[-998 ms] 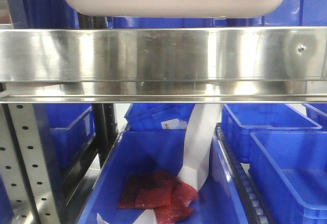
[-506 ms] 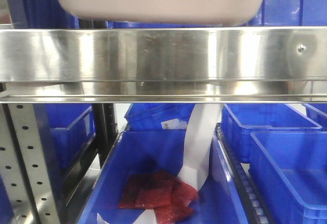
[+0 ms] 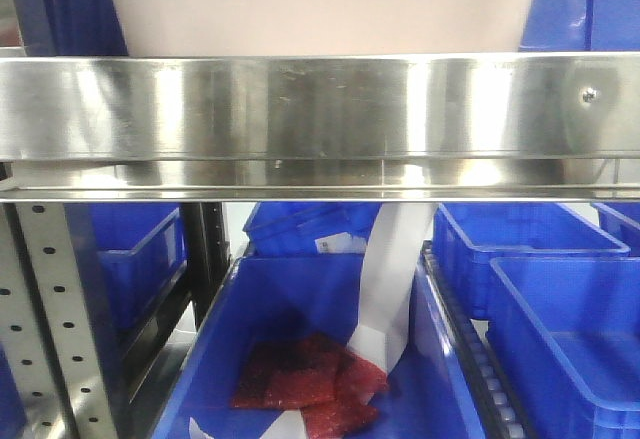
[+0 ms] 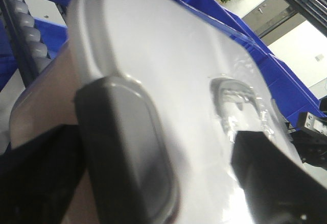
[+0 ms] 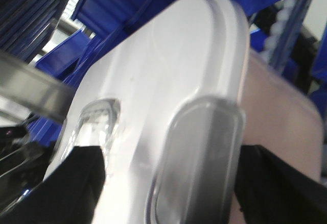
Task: Grab white bin and place on right shelf
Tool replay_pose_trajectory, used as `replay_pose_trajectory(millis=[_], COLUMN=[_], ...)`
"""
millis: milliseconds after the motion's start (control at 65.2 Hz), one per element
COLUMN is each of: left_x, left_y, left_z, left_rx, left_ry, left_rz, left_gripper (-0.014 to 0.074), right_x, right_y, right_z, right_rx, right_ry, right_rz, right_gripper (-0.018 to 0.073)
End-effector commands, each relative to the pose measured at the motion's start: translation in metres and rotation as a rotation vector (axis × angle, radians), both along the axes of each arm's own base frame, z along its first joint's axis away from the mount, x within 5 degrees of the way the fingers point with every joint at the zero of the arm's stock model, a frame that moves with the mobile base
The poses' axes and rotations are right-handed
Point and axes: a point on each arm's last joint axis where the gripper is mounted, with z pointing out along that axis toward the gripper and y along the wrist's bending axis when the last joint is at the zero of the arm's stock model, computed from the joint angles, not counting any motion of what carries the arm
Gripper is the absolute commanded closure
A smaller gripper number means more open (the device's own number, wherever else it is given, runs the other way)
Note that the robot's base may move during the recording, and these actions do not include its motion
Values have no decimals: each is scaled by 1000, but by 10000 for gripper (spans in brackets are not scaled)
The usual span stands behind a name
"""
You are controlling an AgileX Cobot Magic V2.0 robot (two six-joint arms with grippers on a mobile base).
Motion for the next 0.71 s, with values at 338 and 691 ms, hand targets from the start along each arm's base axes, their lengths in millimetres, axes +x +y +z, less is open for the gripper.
replay_pose_trajectory(millis=[338,691], left_x=[-6,-8], left_y=[39,38], left_z=[31,31], left_rx=[-105,-109], left_ry=[-61,-58], left_rz=[92,53], left_gripper=[78,444], right_x=[-1,-2], right_y=[-10,-9], right_z=[31,30], right_rx=[54,40], right_ry=[-98,-98], right_rz=[-155,-138], right_gripper=[-73,354])
